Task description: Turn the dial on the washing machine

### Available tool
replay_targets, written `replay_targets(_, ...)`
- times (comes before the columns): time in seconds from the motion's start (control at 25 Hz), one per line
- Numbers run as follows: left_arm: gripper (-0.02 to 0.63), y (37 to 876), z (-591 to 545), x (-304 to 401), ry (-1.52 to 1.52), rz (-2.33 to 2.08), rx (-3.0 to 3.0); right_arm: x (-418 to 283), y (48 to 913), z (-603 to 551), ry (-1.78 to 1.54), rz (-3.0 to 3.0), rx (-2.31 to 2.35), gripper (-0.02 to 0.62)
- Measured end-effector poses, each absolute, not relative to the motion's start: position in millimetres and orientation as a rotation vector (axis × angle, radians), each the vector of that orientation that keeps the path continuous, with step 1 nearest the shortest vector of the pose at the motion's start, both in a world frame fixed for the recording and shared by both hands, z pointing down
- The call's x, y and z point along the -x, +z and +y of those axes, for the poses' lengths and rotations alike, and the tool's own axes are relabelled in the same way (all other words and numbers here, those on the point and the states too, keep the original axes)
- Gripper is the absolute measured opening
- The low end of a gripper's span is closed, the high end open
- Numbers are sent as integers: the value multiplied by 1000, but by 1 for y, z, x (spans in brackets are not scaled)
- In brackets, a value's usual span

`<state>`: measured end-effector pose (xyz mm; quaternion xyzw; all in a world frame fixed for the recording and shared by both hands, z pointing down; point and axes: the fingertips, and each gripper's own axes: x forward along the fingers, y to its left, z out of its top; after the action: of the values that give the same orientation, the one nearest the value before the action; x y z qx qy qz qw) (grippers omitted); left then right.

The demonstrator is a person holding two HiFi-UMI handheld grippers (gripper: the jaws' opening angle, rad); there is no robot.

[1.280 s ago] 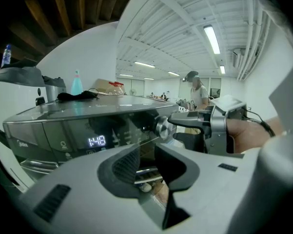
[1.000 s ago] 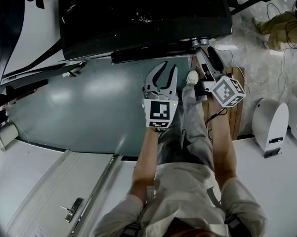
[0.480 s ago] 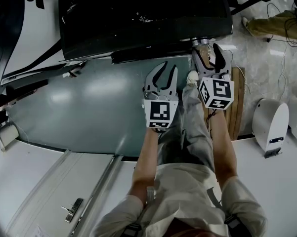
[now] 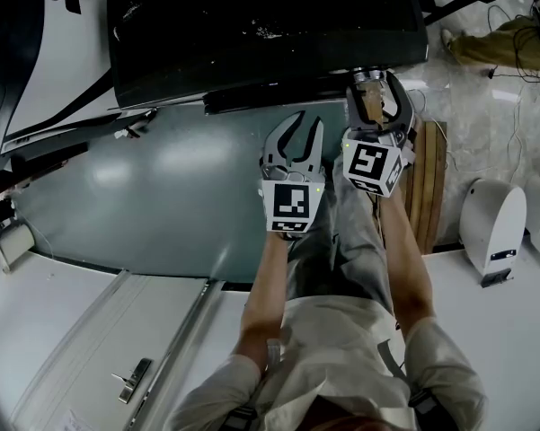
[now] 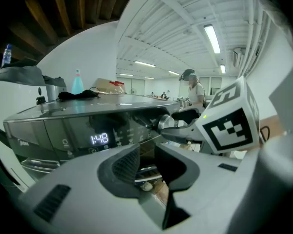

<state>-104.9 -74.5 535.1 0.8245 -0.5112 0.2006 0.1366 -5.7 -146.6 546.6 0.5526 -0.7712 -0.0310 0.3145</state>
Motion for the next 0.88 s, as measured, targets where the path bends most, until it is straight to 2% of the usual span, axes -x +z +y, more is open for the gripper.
replay_targets(0.16,103,536,-74,106,580,-1480,-2384,7,550,-147,-69,-2025,-1467,267)
replay_targets(0.88,103,537,-71,108,569,-1479,-2375,3,547,-148,251,-2196,-1582,265)
